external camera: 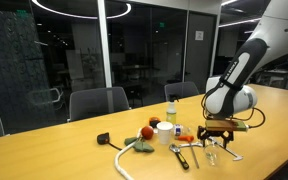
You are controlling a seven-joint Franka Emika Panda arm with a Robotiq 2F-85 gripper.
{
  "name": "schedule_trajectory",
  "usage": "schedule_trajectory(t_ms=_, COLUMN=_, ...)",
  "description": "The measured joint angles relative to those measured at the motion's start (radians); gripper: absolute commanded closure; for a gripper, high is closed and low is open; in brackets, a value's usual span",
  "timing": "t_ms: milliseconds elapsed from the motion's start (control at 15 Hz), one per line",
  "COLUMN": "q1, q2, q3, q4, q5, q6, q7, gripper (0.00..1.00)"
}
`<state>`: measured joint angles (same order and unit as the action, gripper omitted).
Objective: Put the clear cup upright
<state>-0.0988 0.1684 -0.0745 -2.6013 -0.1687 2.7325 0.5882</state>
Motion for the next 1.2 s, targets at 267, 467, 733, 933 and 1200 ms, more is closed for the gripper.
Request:
schedule_trajectory(t_ms=267, q1=0.022, q2=0.048, q3=-0.007, q4=0.020, q5=0.051, q6=0.015, q7=-0.019, gripper=0.34)
schedule_trajectory(t_ms=467, q1=0.033, q2=0.072, q3=-0.006, q4=0.031, q5=0.121, q6=0.030, q7=-0.059, gripper=0.57)
schedule_trajectory(t_ms=733, q1=0.036, q2=0.073, q3=-0.014, q4=0.038, q5=0.180, q6=0.060, q7=-0.084, gripper=0.82)
schedule_trajectory(t_ms=933, q1=0.064, q2=0.081, q3=-0.075, q4=0.034, q5=0.164, q6=0.150, q7=-0.073, gripper=0.88)
schedule_trajectory(t_ms=1200, q1=0.163, q2=0.098, q3=-0.245, q4=0.026, q5=0.063, q6=0.325, q7=-0.023, gripper=0.92)
